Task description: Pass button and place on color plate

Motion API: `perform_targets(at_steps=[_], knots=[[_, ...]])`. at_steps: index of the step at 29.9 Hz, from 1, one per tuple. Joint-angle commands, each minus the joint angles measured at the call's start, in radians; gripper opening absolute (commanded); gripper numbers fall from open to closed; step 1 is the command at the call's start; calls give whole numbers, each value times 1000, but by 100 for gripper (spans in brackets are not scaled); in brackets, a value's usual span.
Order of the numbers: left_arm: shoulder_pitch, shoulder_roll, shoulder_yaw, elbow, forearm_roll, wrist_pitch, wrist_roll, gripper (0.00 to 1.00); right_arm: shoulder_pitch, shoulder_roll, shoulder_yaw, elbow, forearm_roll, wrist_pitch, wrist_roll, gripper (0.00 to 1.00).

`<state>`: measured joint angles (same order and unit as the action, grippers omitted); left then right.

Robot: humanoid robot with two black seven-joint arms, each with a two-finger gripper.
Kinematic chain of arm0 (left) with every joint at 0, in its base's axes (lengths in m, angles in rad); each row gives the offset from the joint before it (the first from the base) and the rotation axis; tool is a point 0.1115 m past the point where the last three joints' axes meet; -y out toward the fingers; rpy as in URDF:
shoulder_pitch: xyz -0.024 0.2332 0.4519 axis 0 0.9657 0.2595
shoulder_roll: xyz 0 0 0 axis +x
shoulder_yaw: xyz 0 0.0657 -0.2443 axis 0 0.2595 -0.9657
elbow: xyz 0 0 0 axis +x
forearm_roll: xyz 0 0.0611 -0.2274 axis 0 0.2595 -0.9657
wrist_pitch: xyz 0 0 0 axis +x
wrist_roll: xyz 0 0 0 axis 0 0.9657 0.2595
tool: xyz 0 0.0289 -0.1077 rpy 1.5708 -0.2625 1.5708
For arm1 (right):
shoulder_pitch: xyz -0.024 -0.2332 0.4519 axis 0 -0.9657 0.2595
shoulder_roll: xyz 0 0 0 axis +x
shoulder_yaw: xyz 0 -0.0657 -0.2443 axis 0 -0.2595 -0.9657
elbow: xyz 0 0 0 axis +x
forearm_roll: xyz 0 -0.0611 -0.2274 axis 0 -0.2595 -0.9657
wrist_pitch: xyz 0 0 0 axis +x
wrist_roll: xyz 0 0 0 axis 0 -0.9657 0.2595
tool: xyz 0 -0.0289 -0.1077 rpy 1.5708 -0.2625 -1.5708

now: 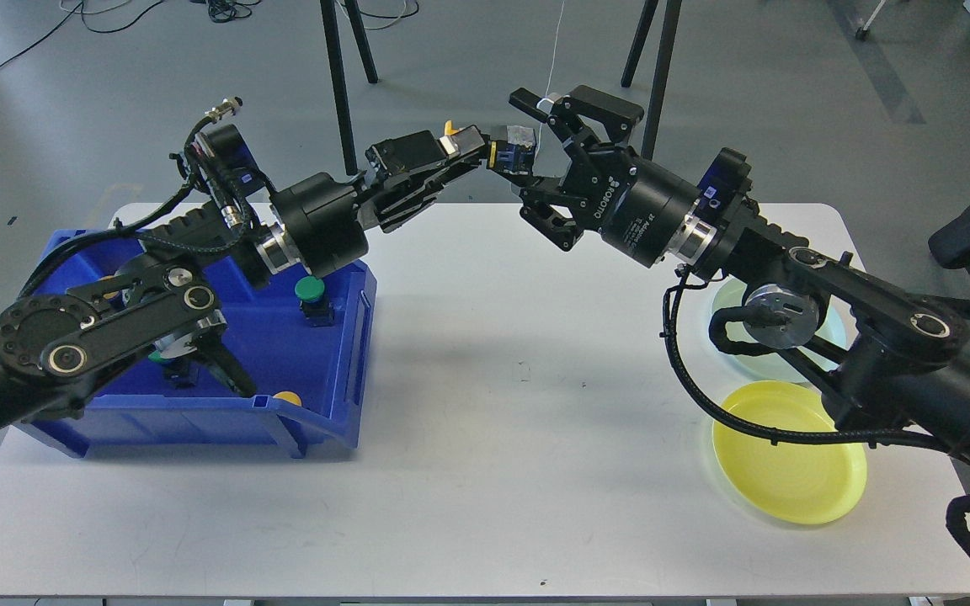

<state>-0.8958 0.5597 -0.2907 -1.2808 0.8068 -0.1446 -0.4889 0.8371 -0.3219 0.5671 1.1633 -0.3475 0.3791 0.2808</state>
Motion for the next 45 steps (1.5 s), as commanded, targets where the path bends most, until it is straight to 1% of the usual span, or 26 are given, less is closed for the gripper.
perform_targets(at_steps=[1,3,4,8,9,10,11,12,15,19,22,24,26,27,29,32,34,36,39,42,43,45], knots=[[0,-1,1,0,2,0,0,4,-1,-3,-1,6,2,-17,0,0],[0,-1,-1,0,2,0,0,8,-3,-5,-1,7,2,-25,-2,0],[0,-3,-2,0,2,3,0,14,-3,-5,-1,9,2,-26,-2,0],[2,-7,-15,1,-8,10,0,61,-6,-9,-30,12,2,-28,-2,0],[2,-6,-21,1,-12,10,0,70,-10,-12,-32,12,2,-29,-2,0],[2,-6,-27,3,-20,5,0,76,-15,-19,-27,13,4,-29,-2,0],[2,-3,-30,6,-27,4,0,84,-22,-32,-21,16,4,-29,-2,0],[2,2,-34,9,-34,7,0,90,-35,-54,-16,24,5,-31,-2,0],[11,64,-71,17,-58,0,0,92,-114,-162,26,87,16,-40,0,0],[43,163,-130,18,-64,-1,0,94,-307,-328,140,202,19,-32,3,0],[44,206,-131,24,-57,-3,0,96,-487,-406,239,289,19,-31,9,0],[46,256,-121,26,-46,-10,0,97,-606,-462,296,332,19,-31,15,0],[51,319,-104,26,24,-29,0,98,-731,-503,342,348,19,-31,27,0],[57,359,-84,26,116,-33,0,98,-792,-515,367,343,19,-31,41,0],[58,413,-61,43,344,-32,0,98,-890,-520,392,326,21,-40,58,0],[60,440,-59,116,671,-32,0,98,-992,-513,390,282,86,-52,57,0],[61,450,-51,167,819,-39,0,98,-1035,-506,383,253,168,-72,52,0],[61,463,-16,204,937,-44,0,98,-1067,-502,378,221,244,-81,47,0],[58,474,50,235,1023,-44,0,98,-1092,-477,369,185,306,-89,46,0],[54,467,87,262,1051,-53,0,98,-1093,-450,353,161,315,-104,34,1],[52,464,99,264,1052,-64,0,98,-1095,-448,349,156,315,-114,28,2],[46,459,119,264,1052,-107,0,98,-1095,-439,341,148,317,-150,20,8]])
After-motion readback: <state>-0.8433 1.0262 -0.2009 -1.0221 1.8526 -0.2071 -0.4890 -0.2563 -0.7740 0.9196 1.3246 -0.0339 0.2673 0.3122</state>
